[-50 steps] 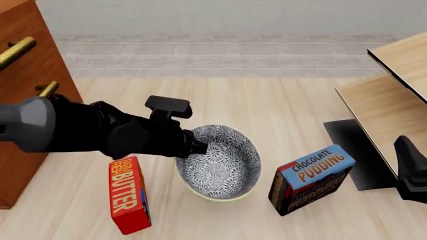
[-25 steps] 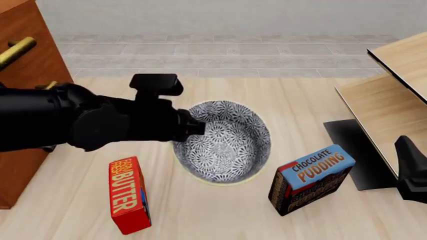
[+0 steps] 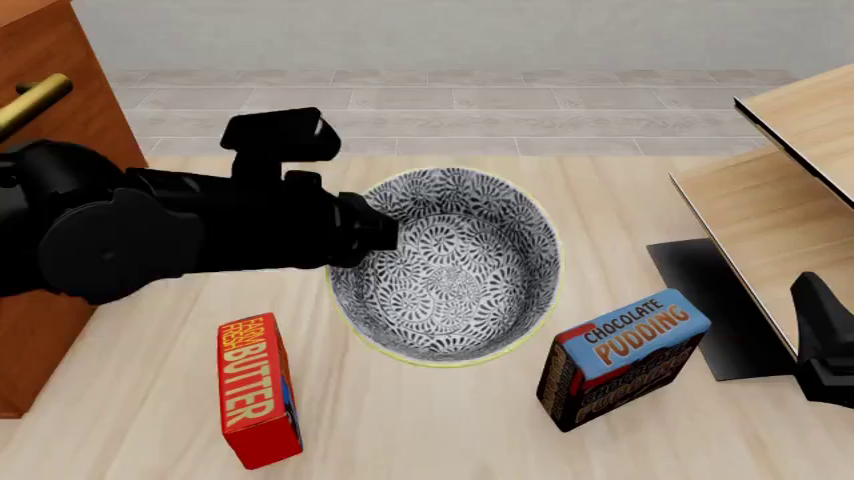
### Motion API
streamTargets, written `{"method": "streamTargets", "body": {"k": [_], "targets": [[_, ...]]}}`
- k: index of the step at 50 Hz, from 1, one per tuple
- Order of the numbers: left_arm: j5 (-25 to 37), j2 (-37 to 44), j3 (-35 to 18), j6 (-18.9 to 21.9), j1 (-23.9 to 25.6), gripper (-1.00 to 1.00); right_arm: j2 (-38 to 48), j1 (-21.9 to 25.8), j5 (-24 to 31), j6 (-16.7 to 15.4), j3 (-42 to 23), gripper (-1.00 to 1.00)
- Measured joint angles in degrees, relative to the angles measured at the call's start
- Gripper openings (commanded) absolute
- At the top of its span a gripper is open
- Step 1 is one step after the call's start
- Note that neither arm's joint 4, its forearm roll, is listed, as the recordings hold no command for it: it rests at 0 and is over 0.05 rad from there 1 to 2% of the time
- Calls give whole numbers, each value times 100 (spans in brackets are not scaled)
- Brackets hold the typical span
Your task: Close the top drawer of the cabinet and put the bowl on top of it.
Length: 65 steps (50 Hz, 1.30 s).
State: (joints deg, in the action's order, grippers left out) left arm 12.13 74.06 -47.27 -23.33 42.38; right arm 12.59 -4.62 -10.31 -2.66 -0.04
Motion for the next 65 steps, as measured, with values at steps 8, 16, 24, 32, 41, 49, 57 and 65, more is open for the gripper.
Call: {"method": "streamTargets", "body": {"k": [8,16,24,32,41,49,57,65], "targets": [[253,-295,-68,21,-183,-100,-28,7,22,-6,0,100],[625,-552,-238,71,-602,-100,-52,22,40,-21,-1,100],[998,-742,-383,99,-1173,-100,-85,36,65,-36,-1,100],[1270,-832,-501,-44,-1559,-100,-103,46,73,-45,0,100],[1566,-910,-661,-247,-1850,-100,-130,56,89,-50,0,100],[1849,-1032,-792,-300,-2287,-100,-147,60,100,-51,0,100],[2169,-1066,-993,-435,-2631,-100,-150,62,100,-58,0,100],[2574,-1049,-1330,-547,-2851,-100,-170,57,121,-67,0,100]]}}
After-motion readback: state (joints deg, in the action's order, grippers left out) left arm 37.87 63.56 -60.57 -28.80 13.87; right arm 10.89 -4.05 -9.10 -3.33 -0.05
